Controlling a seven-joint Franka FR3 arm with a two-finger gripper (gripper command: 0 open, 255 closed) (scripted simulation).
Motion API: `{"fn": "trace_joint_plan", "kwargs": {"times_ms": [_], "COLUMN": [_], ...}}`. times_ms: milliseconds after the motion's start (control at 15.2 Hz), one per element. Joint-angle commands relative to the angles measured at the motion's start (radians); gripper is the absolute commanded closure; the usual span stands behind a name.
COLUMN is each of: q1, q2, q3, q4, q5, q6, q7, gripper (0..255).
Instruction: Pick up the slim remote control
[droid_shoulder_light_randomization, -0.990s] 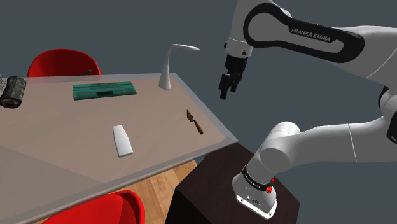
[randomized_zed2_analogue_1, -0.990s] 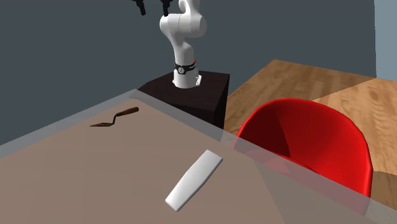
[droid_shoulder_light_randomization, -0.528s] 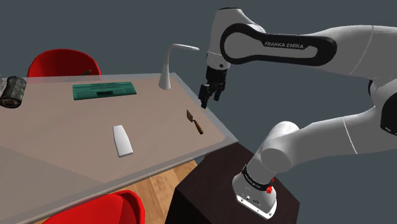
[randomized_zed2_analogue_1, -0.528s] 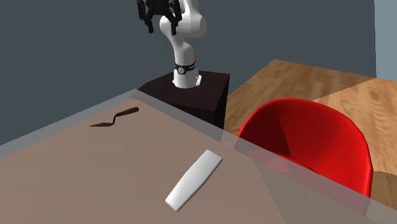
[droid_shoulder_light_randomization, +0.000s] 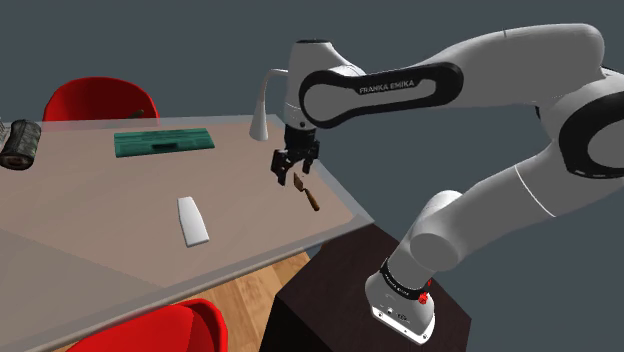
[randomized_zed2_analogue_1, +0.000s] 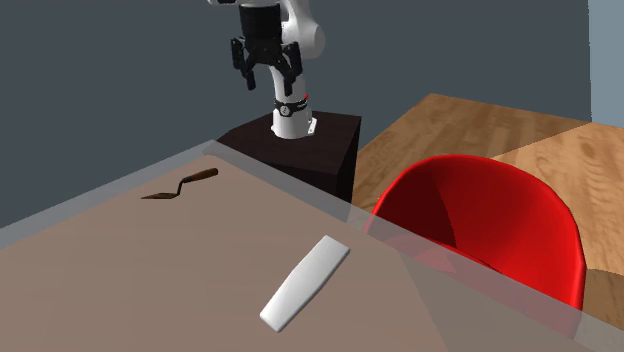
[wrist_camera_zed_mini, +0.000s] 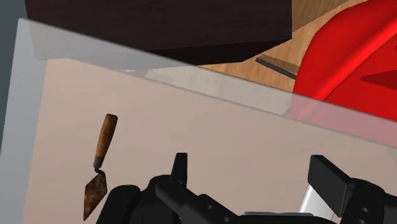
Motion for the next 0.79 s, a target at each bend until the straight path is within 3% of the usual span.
{"fn": "trace_joint_plan", "kwargs": {"times_ms": [0,330,726], "q1": [0.001,-0.002,0.009], "q2": [0.063,0.254,0.498], "q3": [0.026,0.082,0.116], "q4": [0.009,0.083,0.219], "q5": [0.002,-0.031,-0.125], "q6": [0.062,0.192,0.306], "q7": [0.044,0.161,0.320], "gripper": [0,0,0]}}
